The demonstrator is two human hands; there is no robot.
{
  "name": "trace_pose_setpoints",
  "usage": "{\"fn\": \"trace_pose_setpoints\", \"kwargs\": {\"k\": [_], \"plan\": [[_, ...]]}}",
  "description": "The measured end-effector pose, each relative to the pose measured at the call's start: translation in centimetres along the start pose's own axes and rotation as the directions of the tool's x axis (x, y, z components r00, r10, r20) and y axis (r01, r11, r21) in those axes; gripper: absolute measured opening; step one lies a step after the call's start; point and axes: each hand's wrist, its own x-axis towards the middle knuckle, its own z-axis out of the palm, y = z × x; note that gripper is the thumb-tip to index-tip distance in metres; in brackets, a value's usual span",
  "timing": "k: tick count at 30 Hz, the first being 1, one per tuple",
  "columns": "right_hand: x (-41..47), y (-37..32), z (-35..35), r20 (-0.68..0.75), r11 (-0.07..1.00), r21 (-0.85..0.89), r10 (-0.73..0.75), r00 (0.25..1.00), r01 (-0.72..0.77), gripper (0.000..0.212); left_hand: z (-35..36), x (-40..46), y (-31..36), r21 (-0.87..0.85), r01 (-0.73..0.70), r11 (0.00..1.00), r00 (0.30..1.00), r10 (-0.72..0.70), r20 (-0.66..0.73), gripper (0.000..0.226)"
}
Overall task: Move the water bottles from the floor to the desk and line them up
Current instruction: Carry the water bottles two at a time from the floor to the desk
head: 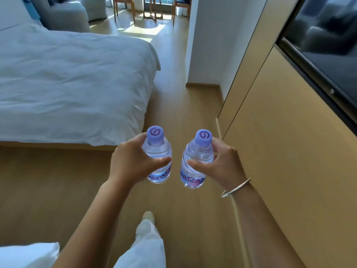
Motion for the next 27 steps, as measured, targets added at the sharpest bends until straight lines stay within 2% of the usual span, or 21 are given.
{"fn": "trace_pose_setpoints", "kwargs": {"k": [6, 10, 17, 21, 27], "plan": [[12.2, 0.1, 3.5, -0.013, 1.000, 0.007, -0.002, 1.000, 0.002, 0.048, -0.5, 12.6, -1.2, -0.011, 0.003, 1.000, 0.999, -0.003, 0.043, 0.038], [19.9, -1.1, 6.0, -0.051, 1.000, 0.016, 0.008, 0.999, -0.007, 0.050, -2.0, 21.3, -1.9, -0.017, -0.012, 1.000, 0.999, 0.013, 0.051, 0.048], [30.7, -2.2, 8.7, -0.066, 1.000, 0.016, 0.004, 0.998, -0.003, 0.043, -3.3, 33.0, -2.8, 0.000, -0.014, 1.000, 0.998, 0.014, 0.056, 0.048], [36.2, -1.4, 9.9, -0.044, 1.000, 0.024, -0.002, 0.999, 0.003, 0.043, -2.5, 38.7, -3.3, -0.006, 0.008, 1.000, 0.997, -0.008, 0.071, 0.042], [46.2, 1.3, 10.7, -0.027, 1.000, 0.016, -0.023, 0.999, 0.024, 0.045, 0.3, 49.0, -2.8, 0.019, -0.023, 1.000, 0.996, 0.021, 0.083, 0.053]]}}
